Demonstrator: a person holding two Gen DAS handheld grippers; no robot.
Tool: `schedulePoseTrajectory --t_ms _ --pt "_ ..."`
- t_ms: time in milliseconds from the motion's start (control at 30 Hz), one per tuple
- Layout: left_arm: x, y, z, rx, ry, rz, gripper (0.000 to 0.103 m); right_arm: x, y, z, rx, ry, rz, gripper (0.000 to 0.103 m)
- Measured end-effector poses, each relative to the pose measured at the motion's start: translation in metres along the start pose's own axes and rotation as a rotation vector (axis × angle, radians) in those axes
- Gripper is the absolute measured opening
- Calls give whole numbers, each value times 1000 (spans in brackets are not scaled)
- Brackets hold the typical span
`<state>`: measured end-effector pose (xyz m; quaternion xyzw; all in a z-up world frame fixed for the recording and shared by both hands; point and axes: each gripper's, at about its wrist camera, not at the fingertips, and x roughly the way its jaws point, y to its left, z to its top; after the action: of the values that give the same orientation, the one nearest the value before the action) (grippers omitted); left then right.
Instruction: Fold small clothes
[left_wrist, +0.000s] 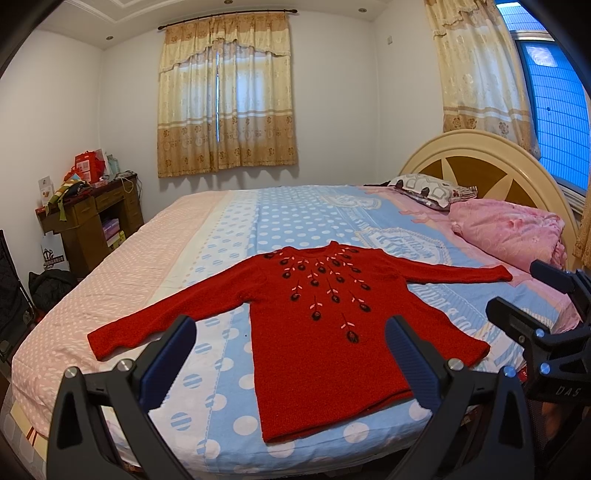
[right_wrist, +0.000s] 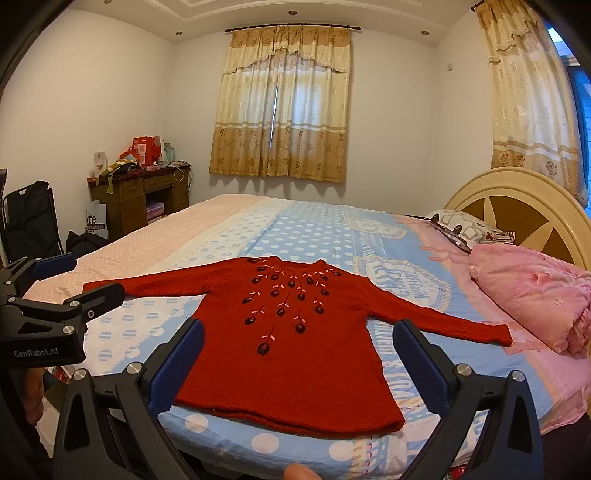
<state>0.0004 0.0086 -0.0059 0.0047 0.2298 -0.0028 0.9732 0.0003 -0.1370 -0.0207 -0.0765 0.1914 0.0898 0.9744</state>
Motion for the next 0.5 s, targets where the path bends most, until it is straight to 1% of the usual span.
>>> schedulePoseTrajectory --t_ms 500 --pt "1 2 -2 -3 -1 -1 103 1 0 0 -3 1 3 102"
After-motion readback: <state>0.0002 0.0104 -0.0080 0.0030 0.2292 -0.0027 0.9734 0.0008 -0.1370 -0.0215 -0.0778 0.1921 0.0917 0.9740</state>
